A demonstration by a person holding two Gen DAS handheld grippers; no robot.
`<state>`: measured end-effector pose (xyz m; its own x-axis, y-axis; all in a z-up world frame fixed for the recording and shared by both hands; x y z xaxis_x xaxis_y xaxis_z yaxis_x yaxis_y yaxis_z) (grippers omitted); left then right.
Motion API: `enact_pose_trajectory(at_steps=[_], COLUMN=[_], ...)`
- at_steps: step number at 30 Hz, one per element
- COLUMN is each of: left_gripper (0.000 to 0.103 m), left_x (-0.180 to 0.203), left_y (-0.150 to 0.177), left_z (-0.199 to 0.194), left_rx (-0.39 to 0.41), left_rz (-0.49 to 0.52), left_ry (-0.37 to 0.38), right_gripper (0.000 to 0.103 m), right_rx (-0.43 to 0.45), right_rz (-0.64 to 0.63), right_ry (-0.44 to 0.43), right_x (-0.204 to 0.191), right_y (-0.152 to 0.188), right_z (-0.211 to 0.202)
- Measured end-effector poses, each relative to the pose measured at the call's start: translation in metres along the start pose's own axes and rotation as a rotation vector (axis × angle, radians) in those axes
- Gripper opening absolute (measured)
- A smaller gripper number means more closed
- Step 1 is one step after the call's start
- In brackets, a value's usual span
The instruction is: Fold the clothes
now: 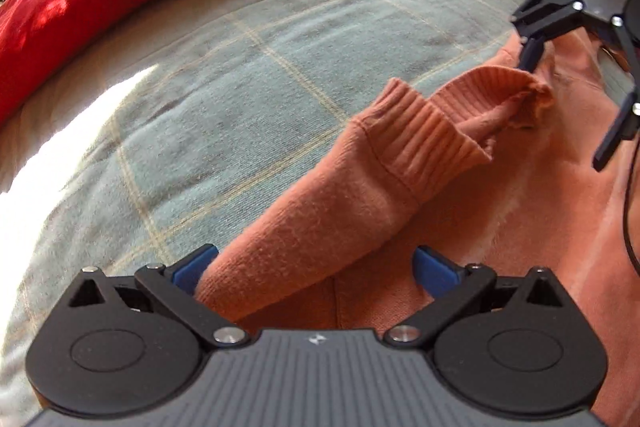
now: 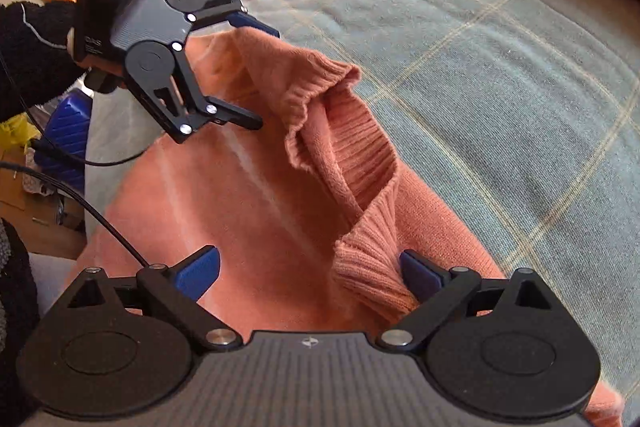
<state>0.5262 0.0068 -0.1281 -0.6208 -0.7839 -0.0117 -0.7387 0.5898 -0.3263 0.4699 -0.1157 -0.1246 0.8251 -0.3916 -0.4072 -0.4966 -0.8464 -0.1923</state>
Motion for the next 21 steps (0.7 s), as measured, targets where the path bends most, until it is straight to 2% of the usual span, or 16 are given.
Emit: enact_pose_trajectory(at_steps=[4,8,12,14,18,21], left_gripper=[0.102,0.102,0.101,0.101,0.101,0.101], left_x=[0.01,0.011,0.011,0.018,0.029,0.04], left_y=[-0.026,-0.05,-0.062,-0.064,-0.048,-0.028], left_z=[-0.005,0.004,0.012,0.004,-0.012,-0.024], left_rx=[0.047,0.059,0.036,0.064,0.072,0.047], left_rz=[0.128,0.199,0.206,0.199,0.161,0.127], left_ry=[0.091,0.16,0.199,0.237,0.26,0.317], right_gripper=[0.095,0.095,0.094,0.093,0.093,0.093], right_rx=[0.003,0.018,0.033,0.061,0.108,0.142], right_rz=[0.017,0.017,0.015,0.026,0.04,0.05], right_ry=[-0.021,-0.019,-0.016,-0.041,-0.127,-0.192], right_x=[0.006,0.005,0.004,0.004,0.007,0.009], right_y=[-0.003,-0.002,0.0,-0.004,-0.023,-0.038], right_z=[0.007,0.006,0.005,0.0,0.0,0.001])
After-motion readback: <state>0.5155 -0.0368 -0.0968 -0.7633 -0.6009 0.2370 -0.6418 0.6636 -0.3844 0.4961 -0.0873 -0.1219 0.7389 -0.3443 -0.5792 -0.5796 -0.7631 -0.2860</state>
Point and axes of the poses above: each gripper's, at about its wrist camera, not at the fingertips, and z roughly the way its jaws point, x to its right, y to its underside, the point moved 10 cm from there along z, roughly the way its jaws point, and after that the axes turned 8 degrees about -x, right-handed, at the moved point
